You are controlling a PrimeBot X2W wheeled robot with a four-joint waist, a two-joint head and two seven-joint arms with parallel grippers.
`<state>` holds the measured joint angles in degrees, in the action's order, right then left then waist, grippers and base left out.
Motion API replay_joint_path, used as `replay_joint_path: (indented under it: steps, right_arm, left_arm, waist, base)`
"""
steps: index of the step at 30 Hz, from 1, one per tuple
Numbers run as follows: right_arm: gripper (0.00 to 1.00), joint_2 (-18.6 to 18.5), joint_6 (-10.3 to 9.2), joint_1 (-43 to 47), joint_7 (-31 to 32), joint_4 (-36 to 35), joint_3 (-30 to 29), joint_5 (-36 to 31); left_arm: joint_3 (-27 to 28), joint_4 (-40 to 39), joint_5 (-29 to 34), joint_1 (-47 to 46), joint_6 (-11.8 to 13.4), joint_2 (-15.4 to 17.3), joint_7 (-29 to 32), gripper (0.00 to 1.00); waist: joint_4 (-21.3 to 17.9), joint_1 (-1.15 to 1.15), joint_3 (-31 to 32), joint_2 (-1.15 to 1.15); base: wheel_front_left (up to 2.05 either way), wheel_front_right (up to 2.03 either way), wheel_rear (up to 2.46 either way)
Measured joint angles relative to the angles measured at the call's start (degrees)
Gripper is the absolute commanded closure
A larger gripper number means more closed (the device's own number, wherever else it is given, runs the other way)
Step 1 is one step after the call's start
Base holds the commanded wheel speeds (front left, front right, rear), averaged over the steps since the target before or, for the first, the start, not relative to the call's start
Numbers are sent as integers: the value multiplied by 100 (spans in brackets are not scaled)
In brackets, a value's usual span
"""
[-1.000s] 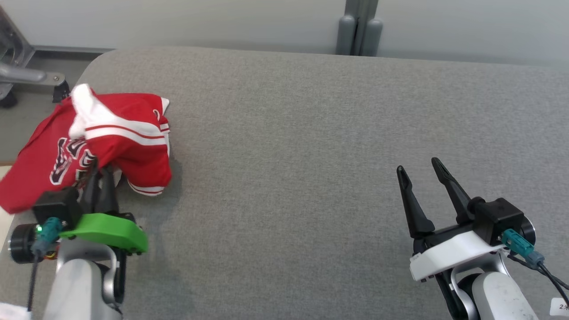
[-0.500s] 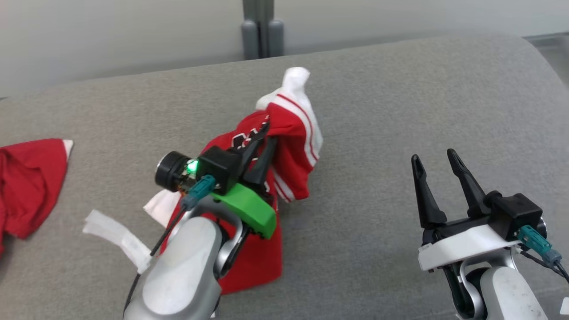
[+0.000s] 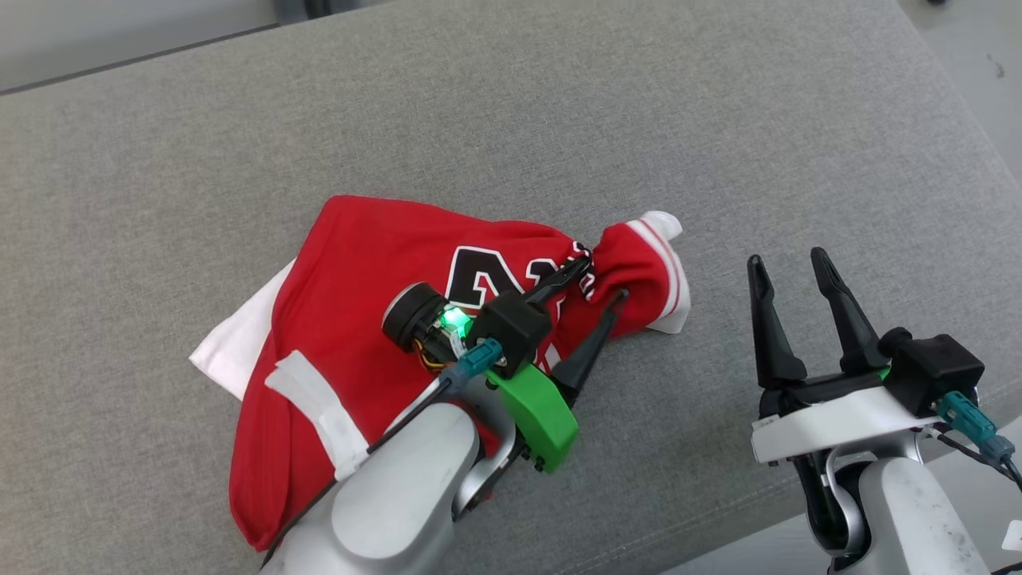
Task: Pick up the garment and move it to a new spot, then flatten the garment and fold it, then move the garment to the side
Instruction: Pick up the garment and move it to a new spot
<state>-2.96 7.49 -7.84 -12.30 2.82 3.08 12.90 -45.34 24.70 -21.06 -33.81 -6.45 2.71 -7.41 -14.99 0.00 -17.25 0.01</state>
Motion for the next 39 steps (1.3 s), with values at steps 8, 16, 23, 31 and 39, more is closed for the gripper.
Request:
replay_joint_path:
  steps: [8,16,23,31,39]
  right_arm:
    - [0,10,0,-60,19,80,-37,-227]
    - [0,9,0,166,205,-66,-163,-342]
    - [0,11,0,381,423,-278,-152,-414]
    - [0,11,0,564,569,-421,-152,-434]
    - [0,10,0,959,717,-573,-231,-432]
  left_arm:
    - [192,-327,-82,263,409,104,-612,0]
    - [1199,-816,-407,1001,1127,650,-736,0]
    - [2432,-1283,-635,1741,1521,1128,-771,0]
    - [2936,-1480,-576,2236,1344,1306,-772,0]
    - [2809,-1349,-357,2524,1295,1317,-772,0]
  waist:
    - [178,0,3,0]
    - [652,0,353,0]
    - [1286,0,792,0]
    - [1571,0,1139,-1]
    - [1569,0,1416,0]
  base:
    - [0,0,0]
    - [0,0,0]
    - [0,0,0]
    - [0,0,0]
    - [0,0,0]
